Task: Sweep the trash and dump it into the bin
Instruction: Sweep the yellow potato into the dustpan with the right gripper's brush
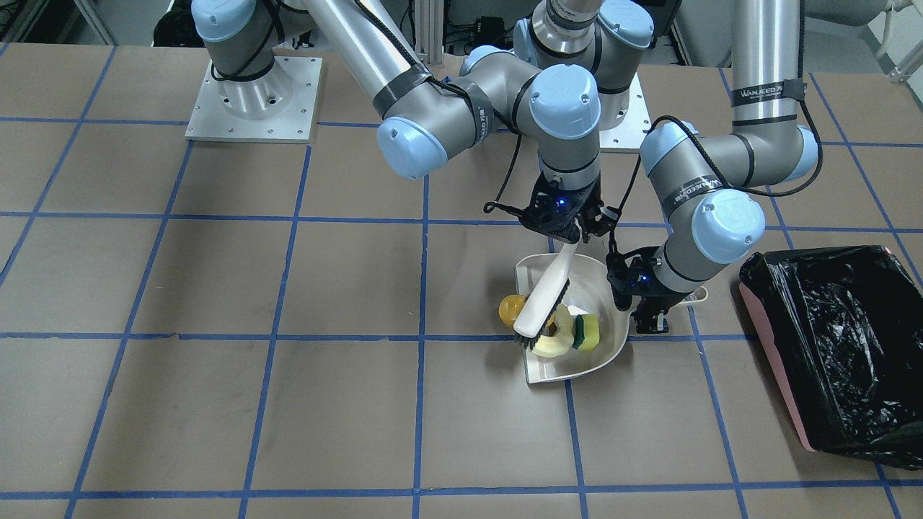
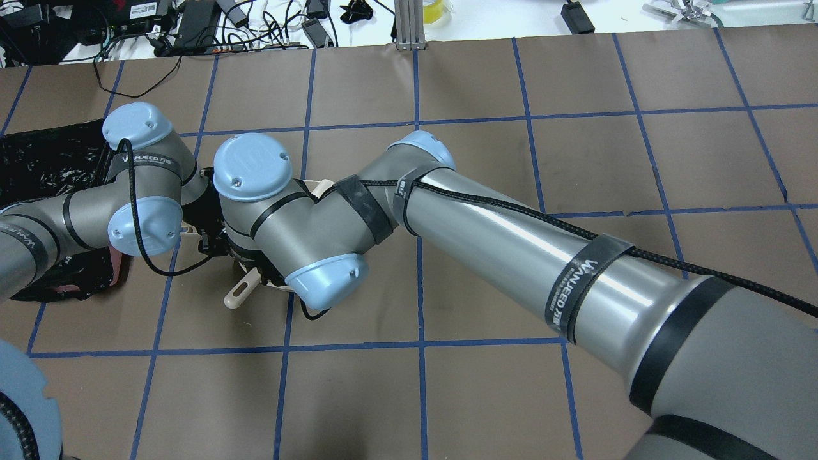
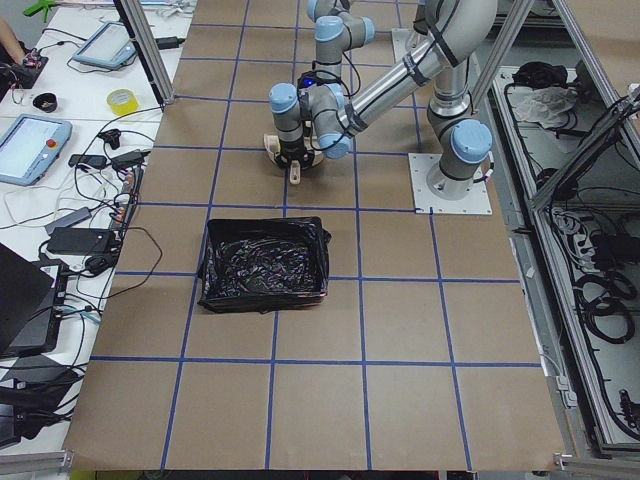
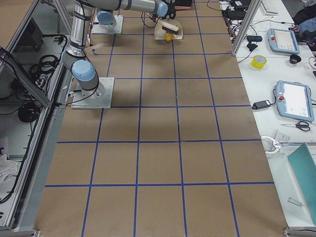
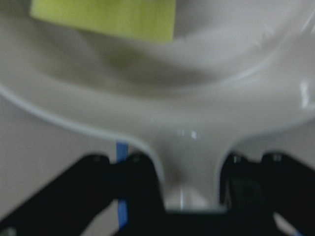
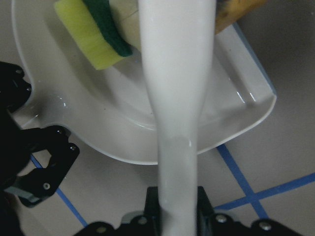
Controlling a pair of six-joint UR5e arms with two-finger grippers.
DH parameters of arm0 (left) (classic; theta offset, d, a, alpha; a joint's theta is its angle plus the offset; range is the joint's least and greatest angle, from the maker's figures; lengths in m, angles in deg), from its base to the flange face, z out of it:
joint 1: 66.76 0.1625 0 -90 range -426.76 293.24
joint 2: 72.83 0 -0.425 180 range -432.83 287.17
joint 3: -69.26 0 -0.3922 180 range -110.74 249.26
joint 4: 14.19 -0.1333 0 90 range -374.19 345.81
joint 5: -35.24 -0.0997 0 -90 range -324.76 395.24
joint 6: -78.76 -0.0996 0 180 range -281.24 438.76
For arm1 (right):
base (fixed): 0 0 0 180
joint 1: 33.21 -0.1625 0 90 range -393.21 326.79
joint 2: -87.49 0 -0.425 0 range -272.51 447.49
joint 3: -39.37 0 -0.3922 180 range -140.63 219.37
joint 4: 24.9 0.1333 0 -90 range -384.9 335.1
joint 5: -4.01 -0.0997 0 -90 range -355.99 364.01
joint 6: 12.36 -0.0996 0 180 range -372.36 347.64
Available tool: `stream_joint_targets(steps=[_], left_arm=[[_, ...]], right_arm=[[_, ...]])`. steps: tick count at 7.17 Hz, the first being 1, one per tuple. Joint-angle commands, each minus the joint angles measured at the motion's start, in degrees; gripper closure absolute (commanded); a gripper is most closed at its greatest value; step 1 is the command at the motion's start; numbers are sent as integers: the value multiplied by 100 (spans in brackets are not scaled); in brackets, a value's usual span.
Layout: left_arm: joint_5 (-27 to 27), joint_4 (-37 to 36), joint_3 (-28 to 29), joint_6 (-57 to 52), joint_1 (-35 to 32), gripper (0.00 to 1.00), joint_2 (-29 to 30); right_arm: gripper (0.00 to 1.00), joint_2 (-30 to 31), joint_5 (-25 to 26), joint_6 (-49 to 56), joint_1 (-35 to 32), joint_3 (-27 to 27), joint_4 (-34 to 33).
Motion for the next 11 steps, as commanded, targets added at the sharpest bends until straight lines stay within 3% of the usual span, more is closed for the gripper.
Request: stream_joint_targets(steps=[1, 4, 6, 8, 11], left_arm=[[10, 1, -1, 0, -1, 100, 6], [10, 1, -1, 0, -1, 100, 15], [19, -8, -1, 0, -1, 100, 24], [19, -8, -1, 0, -1, 100, 15], [19, -8, 8, -9, -1, 100, 15]], right_arm=[[100, -20, 47, -105, -57, 189, 351], [100, 515, 300, 341, -31, 136, 1782], [100, 587, 433, 797, 65, 48, 2058], [100, 587, 1196, 2341, 266, 39, 2698], [100, 596, 1566, 3417, 417, -486, 2422]])
